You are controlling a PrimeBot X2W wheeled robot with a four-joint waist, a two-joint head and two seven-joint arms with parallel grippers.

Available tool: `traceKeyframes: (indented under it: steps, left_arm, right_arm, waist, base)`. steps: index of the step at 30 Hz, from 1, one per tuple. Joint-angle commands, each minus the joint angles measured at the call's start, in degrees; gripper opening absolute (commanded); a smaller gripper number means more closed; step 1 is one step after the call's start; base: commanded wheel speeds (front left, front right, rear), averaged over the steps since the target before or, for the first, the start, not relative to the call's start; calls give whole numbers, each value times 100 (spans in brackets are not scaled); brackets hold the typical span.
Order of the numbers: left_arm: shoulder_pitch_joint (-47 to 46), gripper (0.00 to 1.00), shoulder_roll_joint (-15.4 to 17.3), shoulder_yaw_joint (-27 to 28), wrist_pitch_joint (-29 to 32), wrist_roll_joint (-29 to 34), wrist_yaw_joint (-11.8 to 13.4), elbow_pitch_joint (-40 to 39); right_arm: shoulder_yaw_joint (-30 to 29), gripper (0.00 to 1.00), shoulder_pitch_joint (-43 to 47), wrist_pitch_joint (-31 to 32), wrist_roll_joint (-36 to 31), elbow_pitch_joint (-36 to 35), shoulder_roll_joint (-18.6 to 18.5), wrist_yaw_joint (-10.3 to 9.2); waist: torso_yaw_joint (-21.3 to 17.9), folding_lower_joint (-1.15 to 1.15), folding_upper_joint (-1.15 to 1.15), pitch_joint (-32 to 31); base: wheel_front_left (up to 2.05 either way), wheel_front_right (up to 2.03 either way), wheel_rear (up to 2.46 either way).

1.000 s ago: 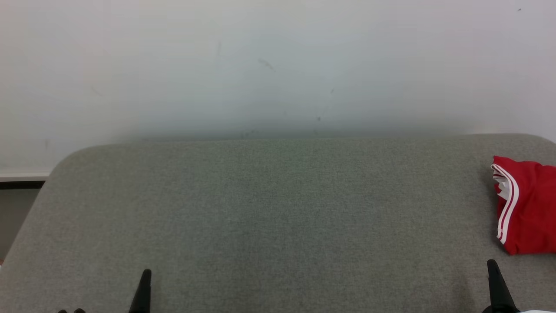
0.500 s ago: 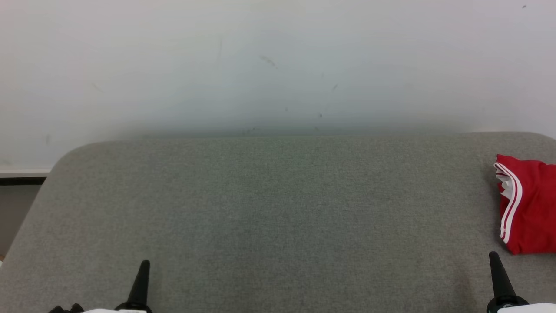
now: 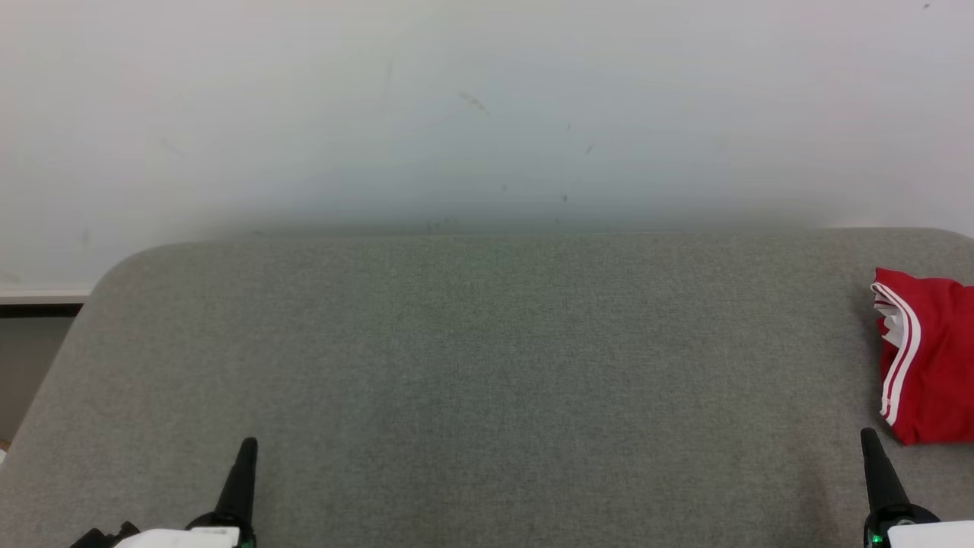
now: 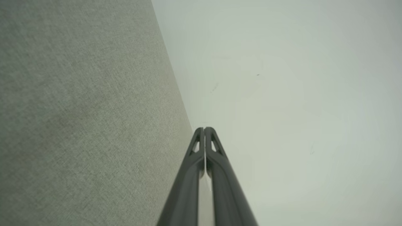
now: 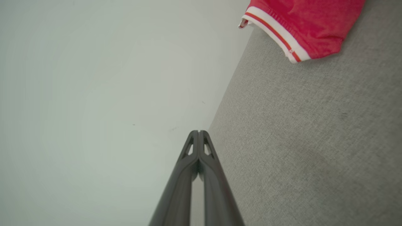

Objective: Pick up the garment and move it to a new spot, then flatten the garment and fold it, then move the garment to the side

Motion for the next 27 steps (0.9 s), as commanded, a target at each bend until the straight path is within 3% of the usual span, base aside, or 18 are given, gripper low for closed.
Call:
traceKeyframes:
  steps: [1, 27]
  left_arm:
    - [-88, 0, 42, 26, 34, -134, -31, -18]
    - [-305, 0, 47, 167, 321, -1235, -170, 16]
  right_arm:
    - [-21, 0, -120, 40, 92, -44, -61, -9]
    - [-103, 0, -261, 317, 1218, -101, -67, -11]
  waist:
    - [2, 0, 0, 2]
    - [54, 0, 0, 103]
  base:
    - [0, 0, 0]
    - [0, 0, 0]
